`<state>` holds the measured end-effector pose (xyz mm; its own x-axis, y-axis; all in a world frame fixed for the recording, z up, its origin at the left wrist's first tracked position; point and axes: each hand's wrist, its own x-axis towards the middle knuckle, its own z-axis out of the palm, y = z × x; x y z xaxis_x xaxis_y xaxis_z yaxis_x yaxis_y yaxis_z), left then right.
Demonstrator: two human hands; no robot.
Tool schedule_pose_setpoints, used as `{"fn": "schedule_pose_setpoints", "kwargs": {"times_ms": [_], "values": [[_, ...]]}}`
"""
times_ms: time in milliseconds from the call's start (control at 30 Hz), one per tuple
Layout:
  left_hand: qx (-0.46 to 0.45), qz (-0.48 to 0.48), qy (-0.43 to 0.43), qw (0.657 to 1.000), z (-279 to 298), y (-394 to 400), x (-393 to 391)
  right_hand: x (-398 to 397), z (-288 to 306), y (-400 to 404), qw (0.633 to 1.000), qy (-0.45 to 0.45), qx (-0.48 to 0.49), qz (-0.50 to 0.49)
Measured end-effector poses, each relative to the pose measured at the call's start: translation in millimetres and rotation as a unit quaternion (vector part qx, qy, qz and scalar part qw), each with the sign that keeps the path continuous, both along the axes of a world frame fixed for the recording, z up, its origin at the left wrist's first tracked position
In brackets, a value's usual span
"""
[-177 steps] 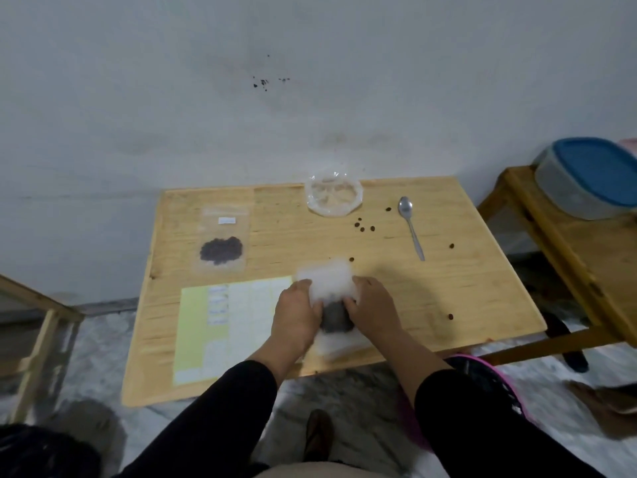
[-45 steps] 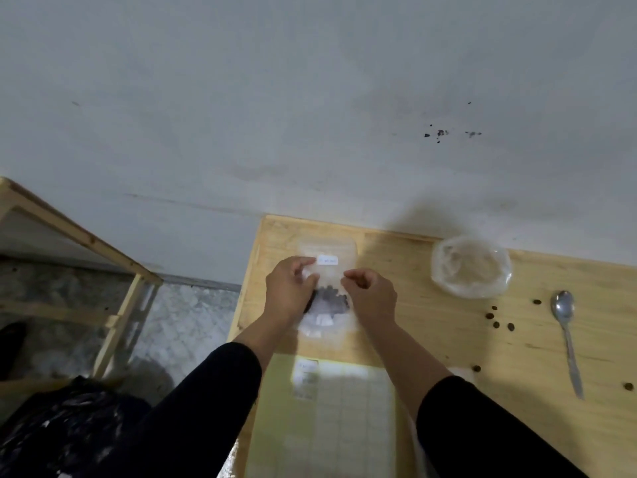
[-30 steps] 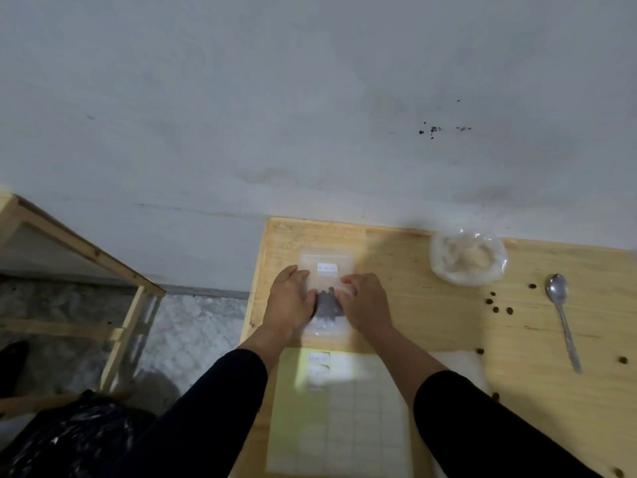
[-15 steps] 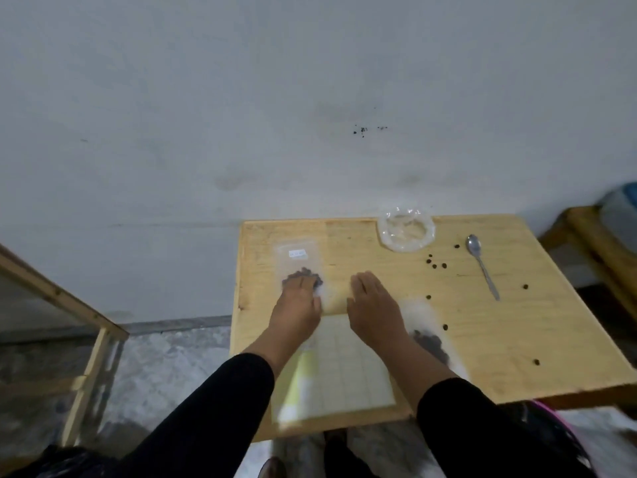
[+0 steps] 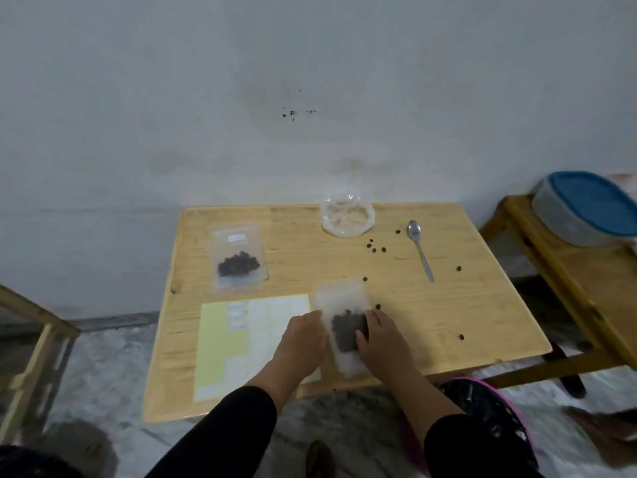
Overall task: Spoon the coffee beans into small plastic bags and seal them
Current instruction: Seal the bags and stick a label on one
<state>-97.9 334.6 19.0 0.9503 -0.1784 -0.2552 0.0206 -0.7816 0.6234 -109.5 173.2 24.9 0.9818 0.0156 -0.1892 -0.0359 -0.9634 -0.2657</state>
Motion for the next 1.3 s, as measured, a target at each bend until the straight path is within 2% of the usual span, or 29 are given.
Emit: {"fn": "schedule_pose_setpoints", "kwargs": {"times_ms": [100, 233, 333, 467, 567, 667, 733, 833, 933, 1133, 1300], "values": [[-0.008, 0.029, -0.002, 1.0, 0, -21, -2, 3, -4, -12, 0.999, -0.004, 0.038, 0.006], [-0.029, 0.104, -0.012, 0.994, 0, -35, -7, 7, -6, -20, 0.993, -0.061, 0.104, -0.007], [-0.054, 0.132, -0.045, 0.989, 5, -39, -7, 12, -3, -22, 0.98, -0.108, 0.164, -0.034], [-0.101, 0.185, -0.045, 0.976, 10, -31, -5, 21, 10, -11, 0.954, -0.138, 0.258, -0.061], [-0.132, 0.221, -0.073, 0.964, 16, -13, -7, 23, 17, 8, 0.936, -0.11, 0.328, -0.066], [-0.206, 0.261, -0.044, 0.942, 21, 17, -15, 20, 20, 38, 0.934, -0.048, 0.352, -0.045], [-0.241, 0.281, -0.04, 0.928, 20, 43, -24, 17, 19, 61, 0.933, -0.018, 0.359, -0.026], [-0.247, 0.304, -0.038, 0.919, 14, 86, -38, 10, 9, 97, 0.93, 0.015, 0.368, 0.012], [-0.25, 0.328, -0.015, 0.911, 6, 127, -50, 4, -2, 130, 0.929, 0.025, 0.368, -0.007], [-0.245, 0.354, 0.002, 0.903, -7, 192, -58, 13, -27, 171, 0.971, 0.027, 0.232, -0.05], [-0.251, 0.343, 0.012, 0.905, -20, 223, -57, 14, -38, 195, 0.984, -0.006, 0.165, -0.067]]}}
